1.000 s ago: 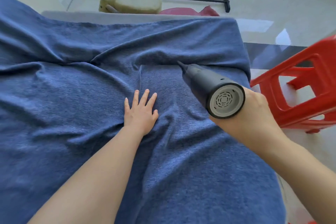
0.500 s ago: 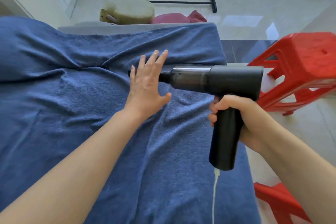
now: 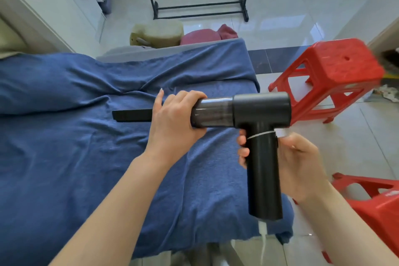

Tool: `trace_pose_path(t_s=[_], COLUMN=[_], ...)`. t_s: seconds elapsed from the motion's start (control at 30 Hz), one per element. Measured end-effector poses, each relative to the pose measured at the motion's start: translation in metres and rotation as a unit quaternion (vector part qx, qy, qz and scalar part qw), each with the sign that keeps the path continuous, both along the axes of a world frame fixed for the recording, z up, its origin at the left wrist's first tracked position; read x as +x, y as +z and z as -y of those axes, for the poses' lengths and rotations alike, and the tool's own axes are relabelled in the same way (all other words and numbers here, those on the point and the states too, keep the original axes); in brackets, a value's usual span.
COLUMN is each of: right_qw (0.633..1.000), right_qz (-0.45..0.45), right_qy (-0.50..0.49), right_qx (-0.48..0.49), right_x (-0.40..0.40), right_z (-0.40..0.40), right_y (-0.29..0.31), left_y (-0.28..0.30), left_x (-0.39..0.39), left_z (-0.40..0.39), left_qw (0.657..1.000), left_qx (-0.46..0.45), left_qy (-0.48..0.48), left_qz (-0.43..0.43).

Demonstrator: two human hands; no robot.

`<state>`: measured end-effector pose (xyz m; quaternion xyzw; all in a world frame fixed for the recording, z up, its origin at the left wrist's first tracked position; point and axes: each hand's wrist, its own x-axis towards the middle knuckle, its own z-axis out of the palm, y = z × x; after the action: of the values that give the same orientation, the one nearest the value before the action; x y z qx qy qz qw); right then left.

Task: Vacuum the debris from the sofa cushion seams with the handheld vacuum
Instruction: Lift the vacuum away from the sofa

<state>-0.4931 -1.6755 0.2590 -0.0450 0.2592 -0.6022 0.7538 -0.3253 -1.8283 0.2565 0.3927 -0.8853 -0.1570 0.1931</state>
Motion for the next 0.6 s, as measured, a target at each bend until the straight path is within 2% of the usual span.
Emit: trace_pose_path(t_s=[0.3,0.5,0.6], right_qw=[0.996,0.994,0.992], right_qz=[0.017,0.035,0.047], right_qy=[-0.075,-0.101,-0.116], right_qx=[0.050,-0.012,-0.006], right_x=[0.033,0.056,0.072], right_z=[-0.048,-0.065,-0.077], right_y=[0.053,0.078,0.086], left_y=[0.072,0.107,0.117], left_x=[0.017,0.024,0.032], left_z=[-0.037,-0.044,-0.048], left_qw=[0.999,1.000,0.999], left_qx=[0.033,0.009,0.014], left_qy=[0.008,-0.021,-0.046], left_qz=[-0.006,-0.008,-0.006])
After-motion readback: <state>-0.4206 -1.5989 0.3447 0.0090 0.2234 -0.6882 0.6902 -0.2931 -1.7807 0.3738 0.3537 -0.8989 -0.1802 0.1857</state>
